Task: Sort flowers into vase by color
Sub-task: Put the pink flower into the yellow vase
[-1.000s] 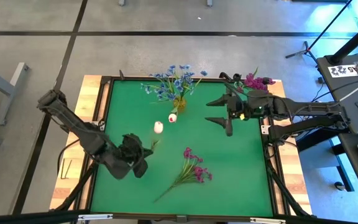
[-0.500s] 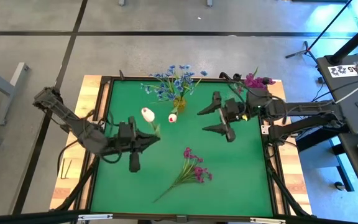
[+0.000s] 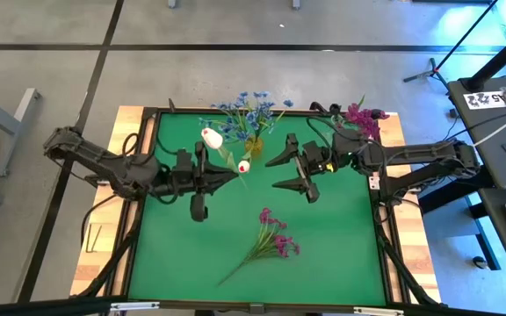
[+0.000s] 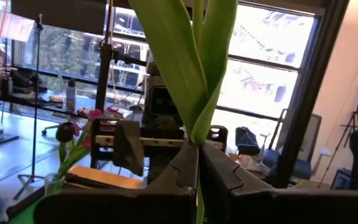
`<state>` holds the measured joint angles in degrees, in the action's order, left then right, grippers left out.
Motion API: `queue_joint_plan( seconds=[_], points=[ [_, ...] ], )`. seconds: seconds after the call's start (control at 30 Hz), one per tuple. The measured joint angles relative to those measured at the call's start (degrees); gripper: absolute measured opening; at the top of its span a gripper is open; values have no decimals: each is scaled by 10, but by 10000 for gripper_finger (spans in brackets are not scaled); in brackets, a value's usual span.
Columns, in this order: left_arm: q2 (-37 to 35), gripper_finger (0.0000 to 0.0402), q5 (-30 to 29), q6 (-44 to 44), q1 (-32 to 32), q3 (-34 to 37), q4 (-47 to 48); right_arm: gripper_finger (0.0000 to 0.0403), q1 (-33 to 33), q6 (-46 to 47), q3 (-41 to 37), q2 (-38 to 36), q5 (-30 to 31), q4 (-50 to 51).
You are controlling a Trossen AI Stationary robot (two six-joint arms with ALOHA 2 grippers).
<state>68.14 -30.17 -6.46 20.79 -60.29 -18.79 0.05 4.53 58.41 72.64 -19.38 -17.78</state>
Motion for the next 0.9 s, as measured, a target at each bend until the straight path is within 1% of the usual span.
queue_joint_plan(
  seconds=[0.13,0.33,0.53,0.63,0.73,0.9],
  points=[
    [5,0,22,8,-31,0,-3,271,0,11,0,8,-6,-8],
    [26,0,79,7,-78,0,-12,271,0,23,0,25,-9,-14],
    [34,0,94,6,-95,0,-21,267,0,23,0,33,-6,-14],
    [42,0,112,5,-96,0,-19,249,-1,23,0,35,7,-17],
    [49,0,116,5,-97,0,-17,221,-1,16,3,40,35,-25],
    [59,0,115,5,-97,1,-17,177,-1,12,30,60,38,5]
  ],
)
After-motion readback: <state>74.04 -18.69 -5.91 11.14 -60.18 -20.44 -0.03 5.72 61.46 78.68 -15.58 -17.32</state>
